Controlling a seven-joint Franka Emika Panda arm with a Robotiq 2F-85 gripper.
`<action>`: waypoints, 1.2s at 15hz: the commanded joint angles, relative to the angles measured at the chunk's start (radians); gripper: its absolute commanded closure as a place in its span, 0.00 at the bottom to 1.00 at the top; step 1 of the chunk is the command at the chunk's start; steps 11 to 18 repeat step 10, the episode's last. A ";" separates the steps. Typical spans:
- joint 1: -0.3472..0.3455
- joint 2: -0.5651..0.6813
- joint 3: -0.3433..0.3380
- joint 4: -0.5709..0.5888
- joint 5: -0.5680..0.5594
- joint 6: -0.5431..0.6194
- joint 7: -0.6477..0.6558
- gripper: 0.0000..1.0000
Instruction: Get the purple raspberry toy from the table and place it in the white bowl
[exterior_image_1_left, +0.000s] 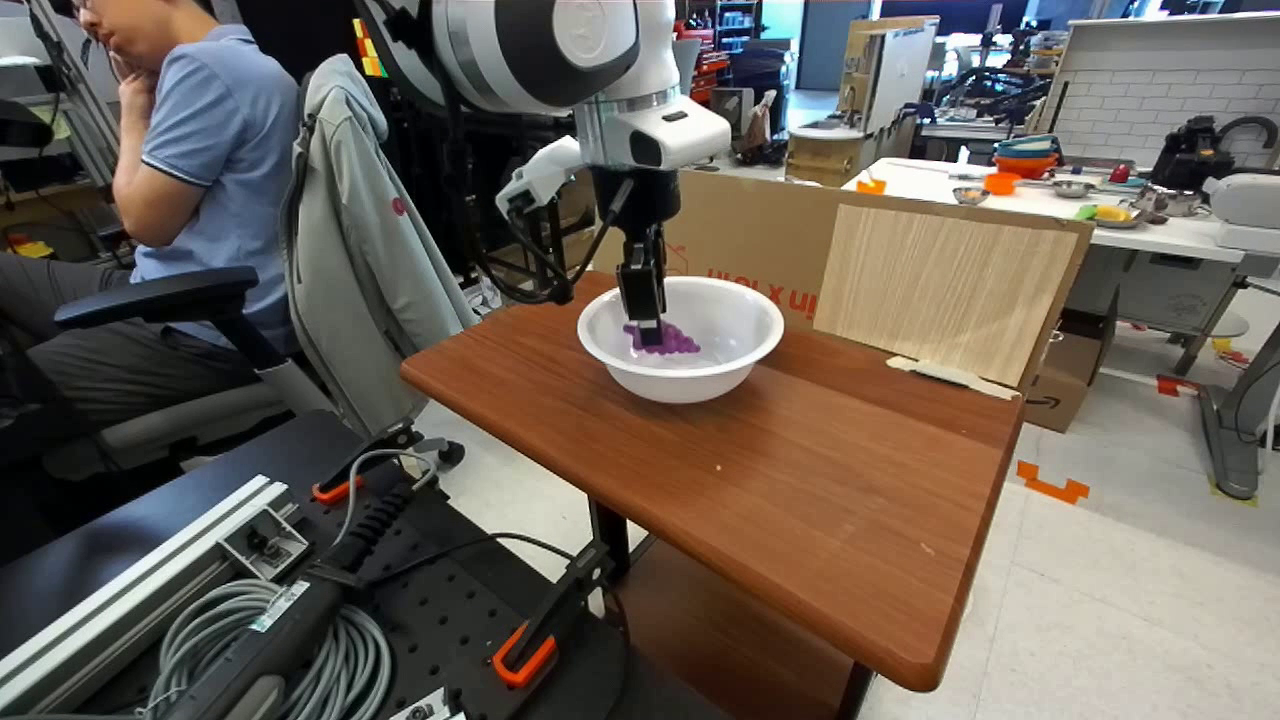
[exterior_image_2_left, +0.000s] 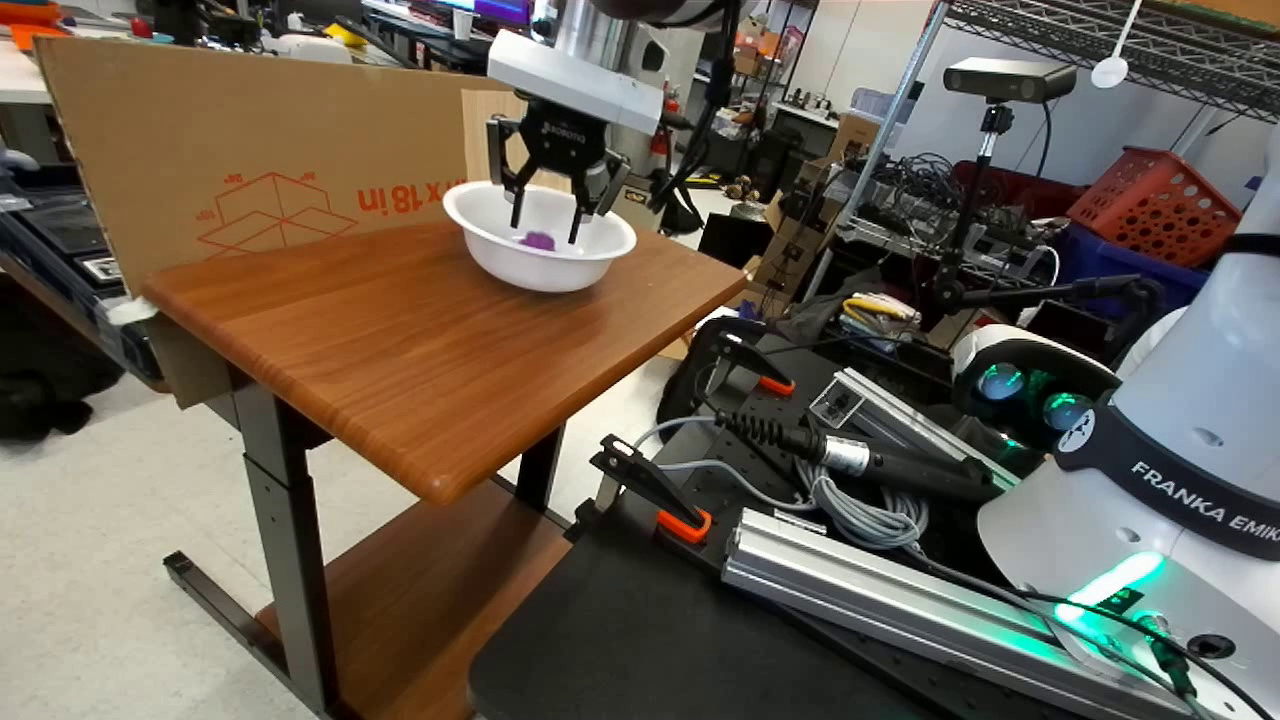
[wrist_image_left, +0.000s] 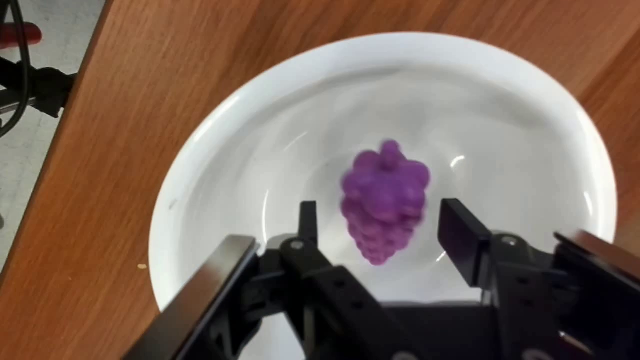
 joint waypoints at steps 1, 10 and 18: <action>0.000 -0.044 0.005 -0.029 0.024 0.055 -0.038 0.05; -0.030 -0.188 0.038 -0.096 0.147 0.111 -0.198 0.00; -0.030 -0.188 0.038 -0.096 0.147 0.111 -0.198 0.00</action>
